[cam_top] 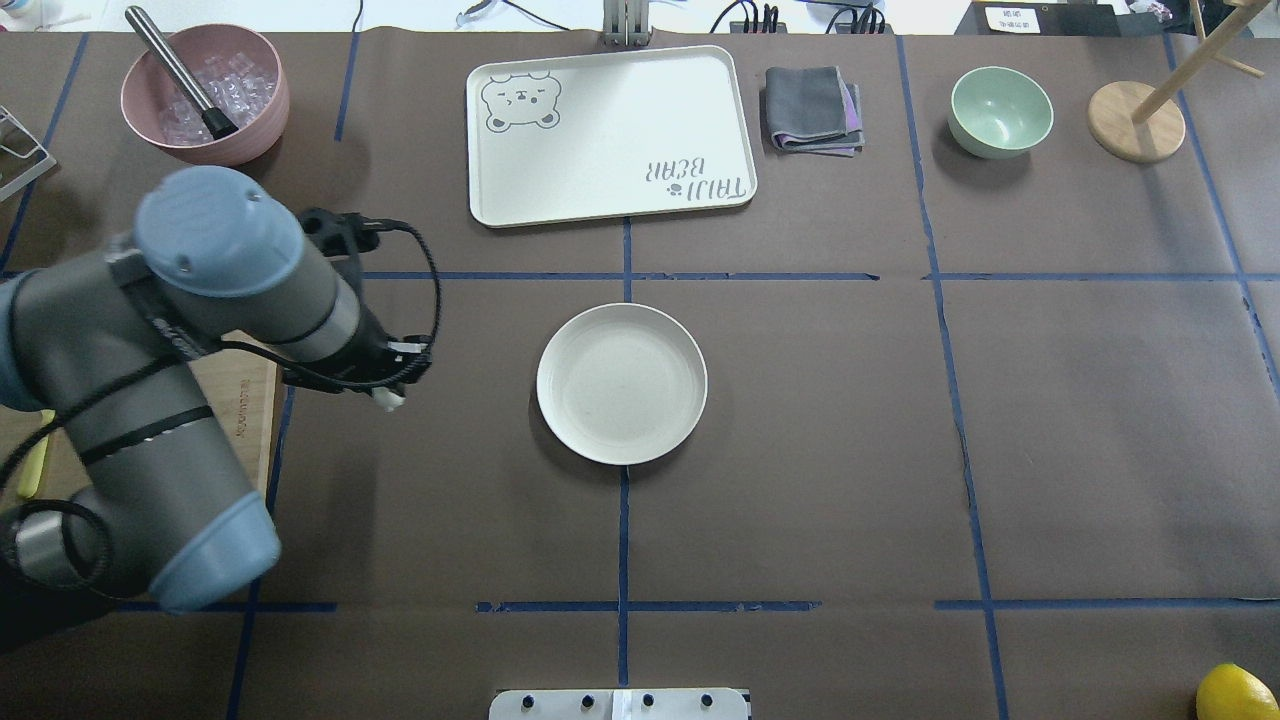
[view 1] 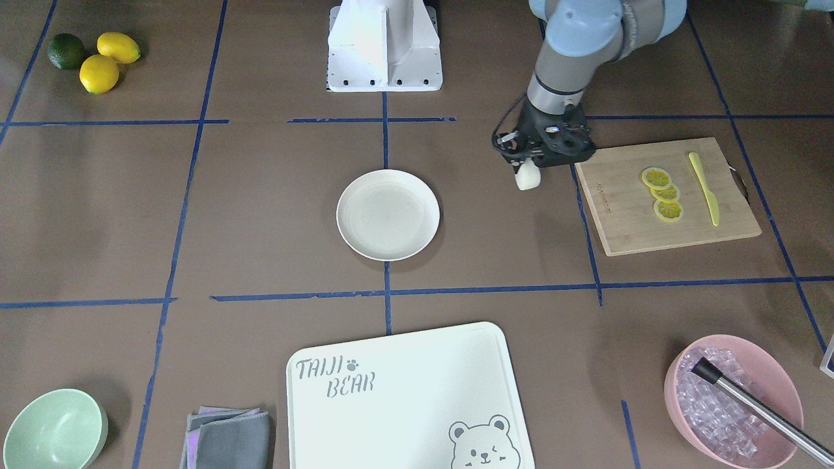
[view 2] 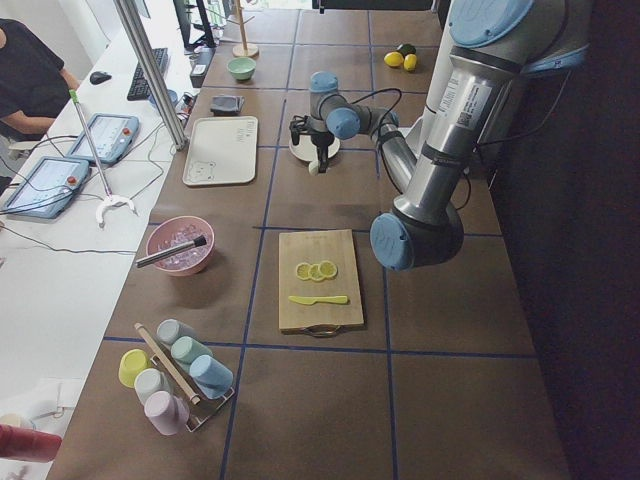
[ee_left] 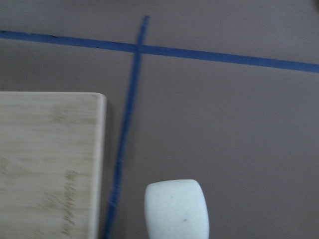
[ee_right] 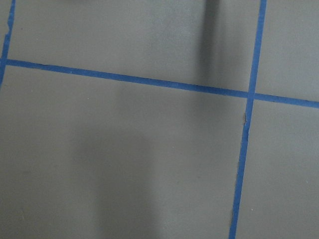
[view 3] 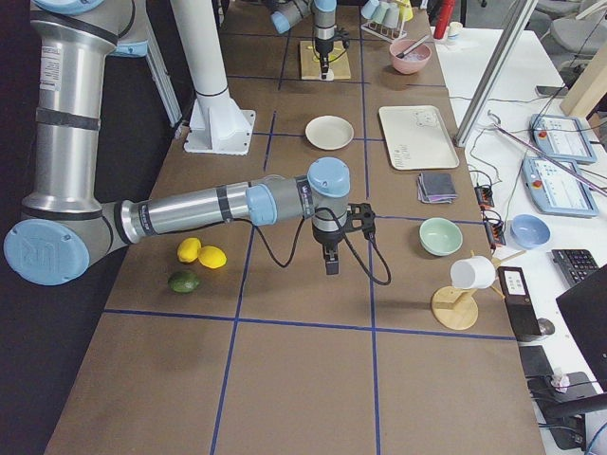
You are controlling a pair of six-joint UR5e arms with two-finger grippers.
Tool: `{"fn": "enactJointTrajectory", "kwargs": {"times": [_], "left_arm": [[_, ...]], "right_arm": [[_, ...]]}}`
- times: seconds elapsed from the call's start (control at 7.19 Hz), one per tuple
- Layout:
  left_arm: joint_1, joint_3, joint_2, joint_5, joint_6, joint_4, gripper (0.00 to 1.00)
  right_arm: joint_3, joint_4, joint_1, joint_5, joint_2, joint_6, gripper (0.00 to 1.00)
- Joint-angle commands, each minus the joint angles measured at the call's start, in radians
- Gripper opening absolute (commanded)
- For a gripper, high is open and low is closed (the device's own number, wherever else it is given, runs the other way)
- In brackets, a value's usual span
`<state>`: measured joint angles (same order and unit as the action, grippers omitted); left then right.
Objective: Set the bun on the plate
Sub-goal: 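Carry the white bun with the left gripper over the white plate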
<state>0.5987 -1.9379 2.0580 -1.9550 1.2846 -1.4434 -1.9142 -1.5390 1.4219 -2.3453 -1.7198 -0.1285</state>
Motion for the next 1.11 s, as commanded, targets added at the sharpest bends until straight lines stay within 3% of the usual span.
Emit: {"fn": "enactJointTrajectory", "kwargs": {"times": [0.0,0.28,0.7,0.97], "left_arm": [[-0.097,0.205,0.269,0.082,0.085,0.023,0.28],[-0.102,0.371,0.394,0.088,0.085,-0.012,0.28],[-0.102,0.528,0.398,0.088,0.081,-0.216,0.28],[-0.105,0.56,0.402,0.088,0.082,-0.252,0.29]], "right_arm": [[0.078,0.0,0.08,-0.054,-0.021,0.122,1.0],[0.1,0.002,0.115,-0.052,-0.021,0.148,1.0],[0.097,0.002,0.123,-0.054,-0.021,0.145,1.0],[0.096,0.002,0.127,-0.052,-0.02,0.145,1.0]]}}
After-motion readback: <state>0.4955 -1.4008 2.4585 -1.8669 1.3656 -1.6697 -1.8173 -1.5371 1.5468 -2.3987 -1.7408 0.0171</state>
